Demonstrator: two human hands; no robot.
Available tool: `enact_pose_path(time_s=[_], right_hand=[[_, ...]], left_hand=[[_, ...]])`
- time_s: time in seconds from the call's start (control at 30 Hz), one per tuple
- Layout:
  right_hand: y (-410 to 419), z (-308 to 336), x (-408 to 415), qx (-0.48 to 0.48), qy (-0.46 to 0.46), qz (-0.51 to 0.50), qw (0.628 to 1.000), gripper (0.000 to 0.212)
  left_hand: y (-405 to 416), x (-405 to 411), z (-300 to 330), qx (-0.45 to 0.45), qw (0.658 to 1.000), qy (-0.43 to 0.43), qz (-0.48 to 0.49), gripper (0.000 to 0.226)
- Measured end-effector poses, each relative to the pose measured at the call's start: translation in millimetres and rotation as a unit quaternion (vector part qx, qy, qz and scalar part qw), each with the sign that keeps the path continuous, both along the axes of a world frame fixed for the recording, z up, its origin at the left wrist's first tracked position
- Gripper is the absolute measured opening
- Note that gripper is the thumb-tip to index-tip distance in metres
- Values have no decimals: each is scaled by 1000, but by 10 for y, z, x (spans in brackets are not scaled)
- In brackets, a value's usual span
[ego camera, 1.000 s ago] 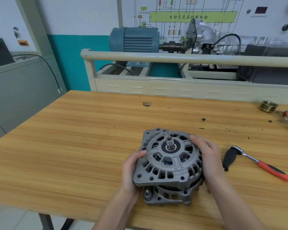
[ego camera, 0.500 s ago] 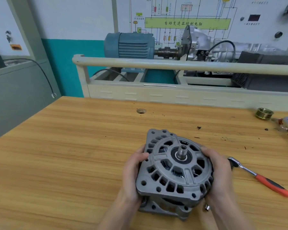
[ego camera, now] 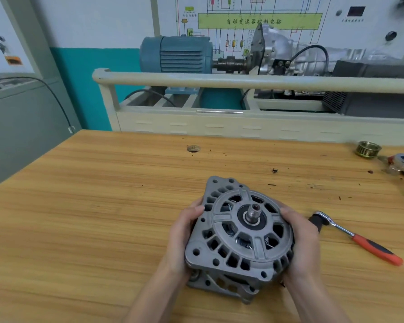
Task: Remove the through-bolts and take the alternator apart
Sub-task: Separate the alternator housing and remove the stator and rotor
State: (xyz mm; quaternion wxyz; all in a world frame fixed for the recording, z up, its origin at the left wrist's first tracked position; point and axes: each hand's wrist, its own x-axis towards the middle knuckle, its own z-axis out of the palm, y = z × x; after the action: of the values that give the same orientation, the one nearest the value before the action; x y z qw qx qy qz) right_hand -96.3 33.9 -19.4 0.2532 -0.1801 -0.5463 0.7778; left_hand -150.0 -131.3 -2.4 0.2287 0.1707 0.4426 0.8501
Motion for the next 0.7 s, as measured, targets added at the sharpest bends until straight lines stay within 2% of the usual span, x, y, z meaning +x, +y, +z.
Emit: enact_pose_path(time_s=[0.1, 0.23, 0.3, 0.43, 0.47, 0.57, 0.63, 0.7], right_hand=[[-8, 28, -67, 21, -9, 9, 1000, 27], [0, 55, -141, 40, -29, 13, 999, 18], [12, 66, -161, 57, -32, 24, 998, 19], [41, 122, -200, 88, -40, 55, 994, 32], [50, 143, -215, 86, -43, 60, 994, 35], [86, 181, -256, 74, -46, 79, 993, 31], [112, 181, -276, 78, -49, 80, 993, 31], [121, 160, -282, 89, -50, 85, 991, 22]], left_hand=[[-37, -32, -23, -16, 1000, -5, 0, 31], [-102, -105, -92, -52, 999, -11, -1, 36], [-157, -151, -133, -70, 997, 16, -20, 52], [-300, -280, -219, -118, 985, 87, -92, 123], [-345, -320, -235, -132, 976, 121, -124, 129], [-392, -364, -319, -208, 938, 216, -176, 127], [-355, -332, -321, -281, 923, 221, -142, 134], [-306, -309, -347, -275, 932, 220, -90, 118]])
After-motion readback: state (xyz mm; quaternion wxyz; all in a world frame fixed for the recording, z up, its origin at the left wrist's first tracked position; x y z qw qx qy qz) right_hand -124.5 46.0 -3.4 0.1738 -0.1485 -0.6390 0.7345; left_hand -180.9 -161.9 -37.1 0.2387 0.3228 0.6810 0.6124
